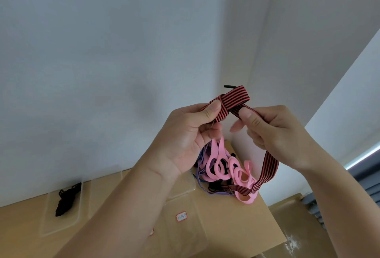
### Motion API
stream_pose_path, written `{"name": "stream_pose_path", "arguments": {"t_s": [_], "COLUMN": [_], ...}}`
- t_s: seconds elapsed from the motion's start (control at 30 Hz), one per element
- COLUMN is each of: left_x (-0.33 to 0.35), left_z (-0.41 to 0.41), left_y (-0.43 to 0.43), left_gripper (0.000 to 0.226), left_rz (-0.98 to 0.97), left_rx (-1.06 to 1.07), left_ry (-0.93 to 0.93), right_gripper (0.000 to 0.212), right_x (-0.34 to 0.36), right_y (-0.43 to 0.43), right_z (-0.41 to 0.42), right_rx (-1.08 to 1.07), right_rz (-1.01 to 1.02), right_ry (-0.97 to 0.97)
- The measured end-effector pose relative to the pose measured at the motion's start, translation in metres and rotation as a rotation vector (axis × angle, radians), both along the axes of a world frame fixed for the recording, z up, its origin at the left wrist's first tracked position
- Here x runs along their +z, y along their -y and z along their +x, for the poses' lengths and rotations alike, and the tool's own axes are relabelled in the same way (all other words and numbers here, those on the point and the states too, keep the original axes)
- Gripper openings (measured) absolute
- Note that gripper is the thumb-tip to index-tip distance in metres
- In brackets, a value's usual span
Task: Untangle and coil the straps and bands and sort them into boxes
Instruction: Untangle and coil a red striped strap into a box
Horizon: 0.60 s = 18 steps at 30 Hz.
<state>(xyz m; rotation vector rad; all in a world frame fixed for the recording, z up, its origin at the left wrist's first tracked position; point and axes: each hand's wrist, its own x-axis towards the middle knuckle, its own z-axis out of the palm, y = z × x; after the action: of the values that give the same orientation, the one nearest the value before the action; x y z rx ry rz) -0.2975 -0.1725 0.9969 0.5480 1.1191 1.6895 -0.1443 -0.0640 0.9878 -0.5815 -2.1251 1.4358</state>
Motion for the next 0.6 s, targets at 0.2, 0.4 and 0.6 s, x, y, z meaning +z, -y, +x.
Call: {"name": "stream_pose_path", "arguments": {"t_s": [0.2,0.4,0.6], "left_x": [-0.009,-0.014,-0.016], "left_z": [0.005,0.009,0.011], "left_y": [-0.003,0.001,0.002], "left_gripper": [0.008,0.015,0.024], "left_rz": [0.011,0.085,0.301], "left_rx": [0.220,0.383,0.569], "left_ry": [-0.326,-0.917,-1.435], "right_gripper": [0.056,0.055,0.073], "right_x": [-0.005,-0.002,0.015], "right_y": [0.014,0.022,0.035], "right_z": [-0.007,-0.005,-0.006], "right_rx": [0.055,0.082,-0.017], "right_rz": [-0.278,-0.396,-0.563], "right_ry": [-0.083,-0.135,-0.114]}}
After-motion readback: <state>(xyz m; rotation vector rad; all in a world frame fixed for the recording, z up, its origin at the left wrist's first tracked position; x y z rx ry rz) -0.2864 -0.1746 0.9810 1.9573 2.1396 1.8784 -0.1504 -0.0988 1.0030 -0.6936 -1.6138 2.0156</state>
